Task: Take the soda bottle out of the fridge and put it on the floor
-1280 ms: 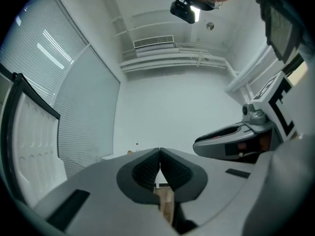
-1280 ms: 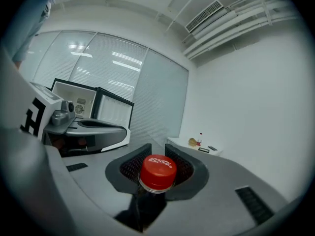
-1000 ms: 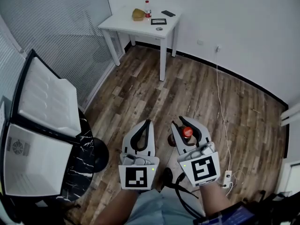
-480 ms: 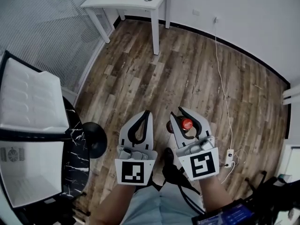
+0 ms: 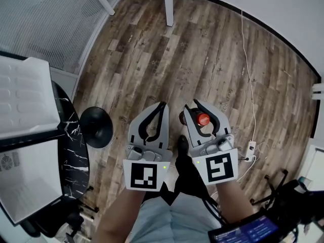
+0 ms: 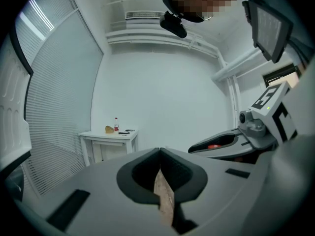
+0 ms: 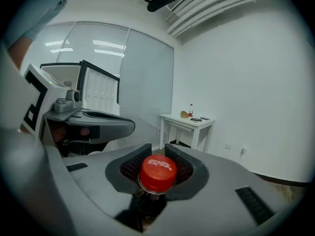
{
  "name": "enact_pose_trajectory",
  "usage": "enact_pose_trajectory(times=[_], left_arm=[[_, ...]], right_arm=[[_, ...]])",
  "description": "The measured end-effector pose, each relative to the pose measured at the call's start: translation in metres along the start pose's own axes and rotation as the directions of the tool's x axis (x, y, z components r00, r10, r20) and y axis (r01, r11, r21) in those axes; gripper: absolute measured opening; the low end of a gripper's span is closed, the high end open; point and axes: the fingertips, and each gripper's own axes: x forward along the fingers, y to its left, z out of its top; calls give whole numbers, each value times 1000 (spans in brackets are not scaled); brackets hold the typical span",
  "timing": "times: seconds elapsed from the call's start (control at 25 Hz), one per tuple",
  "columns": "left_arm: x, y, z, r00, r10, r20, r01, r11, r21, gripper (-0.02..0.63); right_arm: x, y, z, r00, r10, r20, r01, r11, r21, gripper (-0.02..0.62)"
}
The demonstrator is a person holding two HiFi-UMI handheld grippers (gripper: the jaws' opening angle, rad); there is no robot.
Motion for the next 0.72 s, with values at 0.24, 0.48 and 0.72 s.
enact_pose_trajectory(times=[0.24, 0.48, 0.72], left_arm=[[10, 3, -47, 999, 11, -50, -12, 1000, -28, 16], [19, 10, -95, 997, 15, -78, -20, 998, -64, 16], [36, 5, -140, 995, -17, -100, 13, 999, -37, 16]], right_arm=[[12, 0, -44, 1000, -13, -25, 13, 1000, 27, 98], [24, 11, -91, 998, -33, -47, 35, 998, 47, 98], [37, 8, -141, 995, -35, -94, 38, 998, 40, 98]])
